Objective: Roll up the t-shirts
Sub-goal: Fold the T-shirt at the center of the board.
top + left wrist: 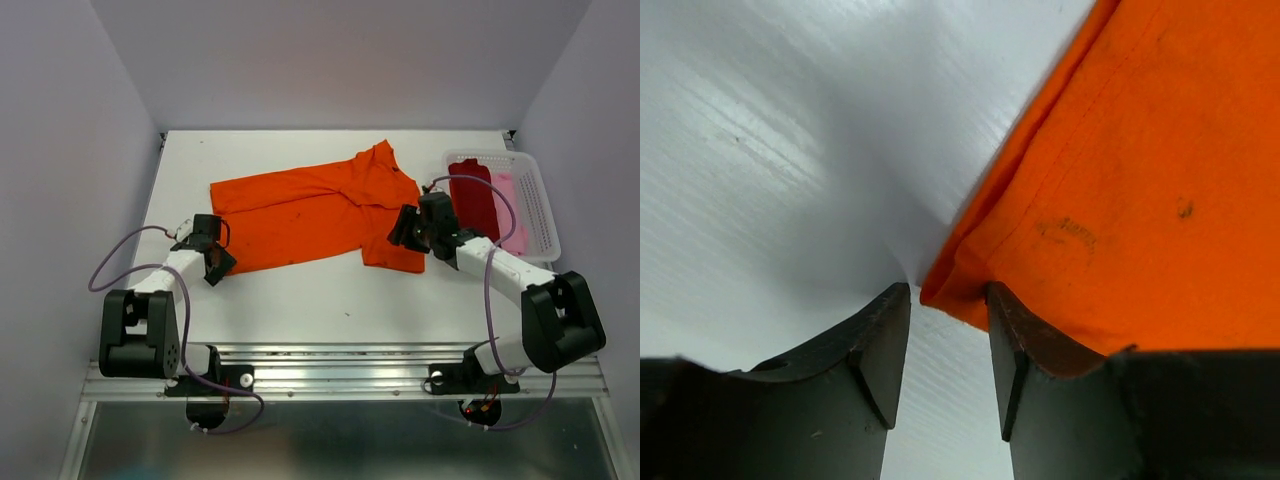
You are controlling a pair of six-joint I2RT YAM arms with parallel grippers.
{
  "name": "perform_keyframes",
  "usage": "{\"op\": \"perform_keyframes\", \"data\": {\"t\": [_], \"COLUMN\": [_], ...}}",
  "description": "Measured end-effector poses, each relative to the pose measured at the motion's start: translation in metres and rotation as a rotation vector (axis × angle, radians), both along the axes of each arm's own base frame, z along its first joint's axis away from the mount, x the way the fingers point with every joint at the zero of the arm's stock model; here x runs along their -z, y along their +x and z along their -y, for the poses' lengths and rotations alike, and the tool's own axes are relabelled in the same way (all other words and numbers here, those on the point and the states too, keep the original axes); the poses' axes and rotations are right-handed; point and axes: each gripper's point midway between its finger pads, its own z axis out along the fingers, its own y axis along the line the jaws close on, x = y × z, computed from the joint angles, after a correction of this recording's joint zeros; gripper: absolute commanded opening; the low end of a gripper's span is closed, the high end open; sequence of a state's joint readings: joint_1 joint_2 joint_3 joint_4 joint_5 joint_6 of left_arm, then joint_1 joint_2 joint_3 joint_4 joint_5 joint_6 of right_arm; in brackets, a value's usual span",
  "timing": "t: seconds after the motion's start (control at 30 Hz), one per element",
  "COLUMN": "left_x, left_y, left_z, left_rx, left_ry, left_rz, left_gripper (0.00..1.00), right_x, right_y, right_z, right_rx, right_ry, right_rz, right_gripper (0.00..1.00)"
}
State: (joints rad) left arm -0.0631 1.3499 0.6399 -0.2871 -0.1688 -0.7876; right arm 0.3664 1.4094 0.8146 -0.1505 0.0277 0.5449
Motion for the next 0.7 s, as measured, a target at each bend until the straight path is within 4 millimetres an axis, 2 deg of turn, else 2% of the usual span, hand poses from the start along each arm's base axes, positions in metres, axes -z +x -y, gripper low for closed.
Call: {"op": "perform_keyframes", "data": {"t": [0.03, 0.13, 0.43, 0.57, 0.7], "left_x": [0.000, 0.000, -0.001, -0.007, -0.016], "left_y": [0.002, 0.010, 0.013, 0.009, 0.009], "left_z": [0.000, 0.000, 0.001, 0.002, 0.002], "left_rx": [0.000, -0.006, -0.003, 0.002, 0.009], "left_ry": [0.001, 0.003, -0.003, -0.008, -0.011], "left_rz": [0.005, 0.026, 0.036, 0.041, 0.065], "left_gripper": [0.38, 0.00, 0.00, 0.00, 0.00], "right_x": [0.002, 0.007, 0.004, 0.024, 0.043], "right_y": [-0.003, -0.014, -0.059, -0.074, -0.084], "right_z": [0.002, 0.010, 0.046, 0.064, 0.068], "right_rx": [0.006, 0.037, 0.209, 0.289, 0.321], "right_ry": [-0.001, -0.011, -0.001, 0.006, 0.007], "right_rz": [-0.006, -0.020, -0.032, -0.091, -0.153], "right_gripper": [0.59, 0.60, 0.62, 0.57, 0.56]}}
